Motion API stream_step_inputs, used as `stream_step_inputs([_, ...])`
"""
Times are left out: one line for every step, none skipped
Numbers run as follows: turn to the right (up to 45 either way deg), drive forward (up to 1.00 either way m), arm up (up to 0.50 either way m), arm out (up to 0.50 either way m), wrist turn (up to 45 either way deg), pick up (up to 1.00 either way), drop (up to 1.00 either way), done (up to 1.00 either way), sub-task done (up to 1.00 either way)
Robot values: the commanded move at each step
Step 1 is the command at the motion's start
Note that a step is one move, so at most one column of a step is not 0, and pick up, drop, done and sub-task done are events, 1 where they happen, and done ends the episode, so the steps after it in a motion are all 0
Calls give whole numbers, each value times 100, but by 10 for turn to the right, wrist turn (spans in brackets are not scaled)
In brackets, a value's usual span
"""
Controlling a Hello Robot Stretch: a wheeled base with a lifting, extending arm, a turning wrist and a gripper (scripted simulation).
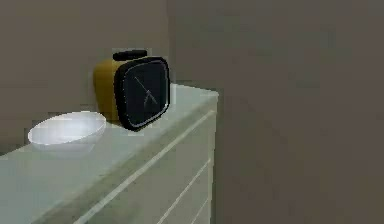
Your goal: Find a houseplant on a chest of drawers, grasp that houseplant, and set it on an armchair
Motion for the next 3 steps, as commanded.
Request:
stream_step_inputs([450,0,0,0,0,0,0,0,0])
stream_step_inputs([450,0,0,0,0,0,0,0,0])
stream_step_inputs([270,0,0,0,0,0,0,0,0])
